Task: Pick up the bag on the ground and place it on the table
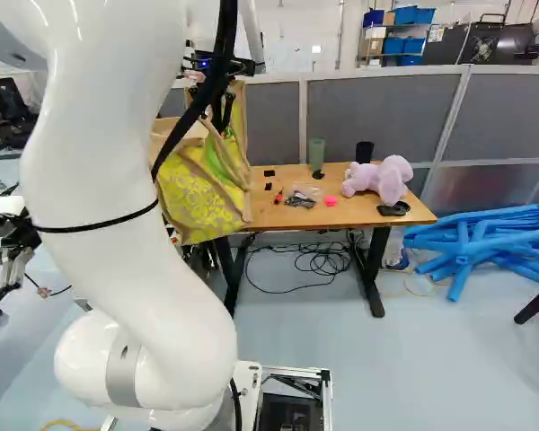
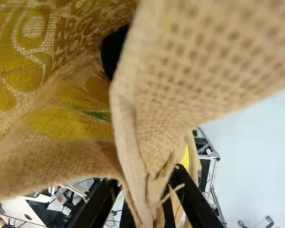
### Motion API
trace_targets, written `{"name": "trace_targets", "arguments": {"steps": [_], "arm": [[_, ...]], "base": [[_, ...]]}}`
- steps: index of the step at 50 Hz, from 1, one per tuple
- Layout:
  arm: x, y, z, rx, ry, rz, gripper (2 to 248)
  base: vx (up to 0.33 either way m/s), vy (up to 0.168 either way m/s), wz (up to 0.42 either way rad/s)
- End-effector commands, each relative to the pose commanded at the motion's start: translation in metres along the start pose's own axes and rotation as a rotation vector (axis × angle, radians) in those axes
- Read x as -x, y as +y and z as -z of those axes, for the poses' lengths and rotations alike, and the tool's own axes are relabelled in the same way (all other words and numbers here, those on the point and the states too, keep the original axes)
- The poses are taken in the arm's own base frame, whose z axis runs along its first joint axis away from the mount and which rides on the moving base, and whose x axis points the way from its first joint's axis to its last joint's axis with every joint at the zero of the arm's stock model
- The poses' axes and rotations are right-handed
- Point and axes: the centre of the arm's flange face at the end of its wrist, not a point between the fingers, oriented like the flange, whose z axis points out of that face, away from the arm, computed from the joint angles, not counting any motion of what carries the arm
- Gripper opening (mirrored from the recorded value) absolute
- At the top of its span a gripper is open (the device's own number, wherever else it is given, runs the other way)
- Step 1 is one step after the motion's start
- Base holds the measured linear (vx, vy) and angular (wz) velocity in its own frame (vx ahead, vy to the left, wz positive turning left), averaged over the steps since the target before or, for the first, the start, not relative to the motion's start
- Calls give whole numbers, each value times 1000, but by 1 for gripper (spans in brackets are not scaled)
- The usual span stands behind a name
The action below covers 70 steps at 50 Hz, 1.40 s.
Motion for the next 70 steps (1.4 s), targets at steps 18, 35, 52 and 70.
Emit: {"name": "trace_targets", "arguments": {"steps": [18, 35, 52, 70], "arm": [[0, 0, 0, 0, 0, 0, 35], [0, 0, 0, 0, 0, 0, 35], [0, 0, 0, 0, 0, 0, 35], [-8, -5, -1, -1, 3, 7, 35]], "base": [[144, 53, -25], [146, 54, -25], [145, 53, -26], [74, 29, -11]]}}
